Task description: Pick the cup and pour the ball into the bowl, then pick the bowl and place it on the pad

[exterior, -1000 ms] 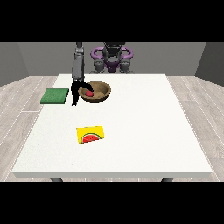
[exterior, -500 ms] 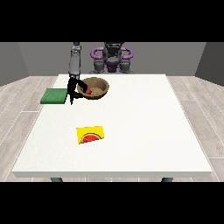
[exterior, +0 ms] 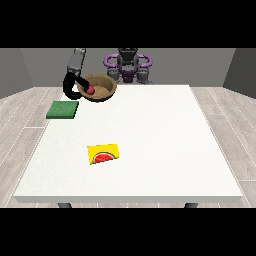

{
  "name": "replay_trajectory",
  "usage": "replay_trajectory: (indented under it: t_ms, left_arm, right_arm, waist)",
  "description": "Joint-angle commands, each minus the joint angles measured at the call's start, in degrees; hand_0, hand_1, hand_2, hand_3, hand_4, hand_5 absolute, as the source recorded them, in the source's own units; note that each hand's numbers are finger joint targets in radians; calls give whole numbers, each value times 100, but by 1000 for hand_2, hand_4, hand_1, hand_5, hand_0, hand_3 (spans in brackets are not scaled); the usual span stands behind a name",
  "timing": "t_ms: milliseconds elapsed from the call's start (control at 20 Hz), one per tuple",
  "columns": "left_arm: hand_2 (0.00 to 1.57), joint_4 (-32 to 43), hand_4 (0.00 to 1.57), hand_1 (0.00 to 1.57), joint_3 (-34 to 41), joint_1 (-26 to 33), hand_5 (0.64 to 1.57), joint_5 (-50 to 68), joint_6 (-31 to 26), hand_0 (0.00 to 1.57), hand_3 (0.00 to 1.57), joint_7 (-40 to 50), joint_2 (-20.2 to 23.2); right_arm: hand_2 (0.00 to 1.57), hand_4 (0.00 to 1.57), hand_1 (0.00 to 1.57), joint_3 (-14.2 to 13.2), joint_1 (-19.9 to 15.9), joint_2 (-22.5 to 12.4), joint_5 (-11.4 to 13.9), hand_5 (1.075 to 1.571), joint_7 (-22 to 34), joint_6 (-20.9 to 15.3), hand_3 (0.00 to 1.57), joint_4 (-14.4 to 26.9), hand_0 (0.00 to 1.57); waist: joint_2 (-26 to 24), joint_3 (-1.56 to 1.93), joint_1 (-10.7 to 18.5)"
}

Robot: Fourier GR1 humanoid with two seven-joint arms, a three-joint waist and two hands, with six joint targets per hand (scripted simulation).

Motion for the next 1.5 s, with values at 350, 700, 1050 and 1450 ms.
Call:
replay_trajectory:
  t_ms: [350, 700, 1050, 1450]
  left_arm:
    - [0, -258, 0, 0, -4, 113, 1538, -36, 248, 0, 0, -258, 78]
    - [0, -462, 0, 0, 68, 115, 1532, 114, 193, 0, 0, -178, 221]
    - [0, -572, 145, 0, 50, 89, 1533, 110, 310, 0, 0, -106, 354]
    - [0, -1525, 0, 0, 130, -65, 1538, 499, 469, 0, 0, 402, 437]
  right_arm:
    - [1571, 1302, 1571, -348, -266, -764, 25, 1519, -644, 616, 1571, 904, 1571]
    - [1571, 1311, 1571, -1032, -554, -1496, -355, 1534, -1324, 1114, 1571, 1639, 1571]
    - [1571, 1295, 1571, -1245, -712, -1543, -590, 1543, -1708, 1442, 935, 2209, 1571]
    - [1571, 1284, 1571, -1652, -892, -2410, -509, 1554, -2723, 1731, 208, 3356, 1571]
  waist:
    - [391, 27, -146]
    - [620, 28, -82]
    - [803, 27, -116]
    - [1358, 37, 146]
